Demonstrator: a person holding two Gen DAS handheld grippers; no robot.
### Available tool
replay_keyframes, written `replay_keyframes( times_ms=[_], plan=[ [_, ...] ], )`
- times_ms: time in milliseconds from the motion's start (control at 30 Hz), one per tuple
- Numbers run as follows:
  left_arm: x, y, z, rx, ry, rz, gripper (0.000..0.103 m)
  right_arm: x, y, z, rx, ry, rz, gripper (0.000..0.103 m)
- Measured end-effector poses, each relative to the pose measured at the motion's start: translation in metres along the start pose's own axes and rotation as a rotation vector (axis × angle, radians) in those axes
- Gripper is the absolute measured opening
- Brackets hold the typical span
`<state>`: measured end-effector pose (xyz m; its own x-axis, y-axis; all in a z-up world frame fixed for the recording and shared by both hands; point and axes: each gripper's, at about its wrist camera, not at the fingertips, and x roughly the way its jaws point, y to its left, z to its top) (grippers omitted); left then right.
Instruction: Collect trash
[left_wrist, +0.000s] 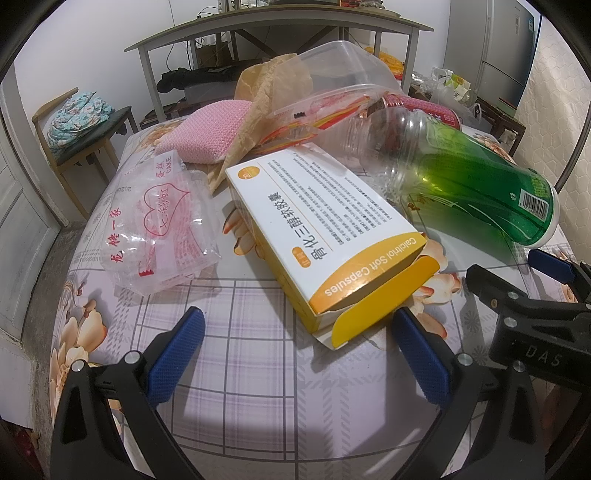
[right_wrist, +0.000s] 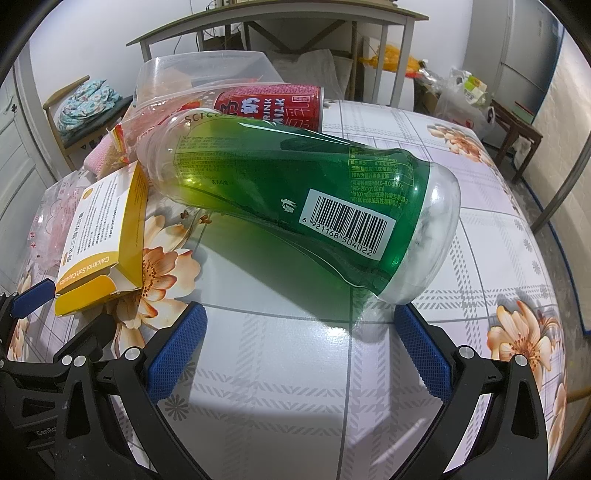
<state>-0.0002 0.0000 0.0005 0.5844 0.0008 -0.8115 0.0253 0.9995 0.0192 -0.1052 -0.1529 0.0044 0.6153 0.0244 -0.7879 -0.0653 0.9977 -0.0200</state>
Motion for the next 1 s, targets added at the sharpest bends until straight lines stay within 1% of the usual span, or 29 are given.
replay_keyframes(
  times_ms=[1000],
  plan=[
    [-0.0001,-0.0001,-0.0002,0.0,0.0,0.0,0.099,-0.0004,-0.0005,-0.0007,0.001,0.0,0.0,0.097]
  ],
)
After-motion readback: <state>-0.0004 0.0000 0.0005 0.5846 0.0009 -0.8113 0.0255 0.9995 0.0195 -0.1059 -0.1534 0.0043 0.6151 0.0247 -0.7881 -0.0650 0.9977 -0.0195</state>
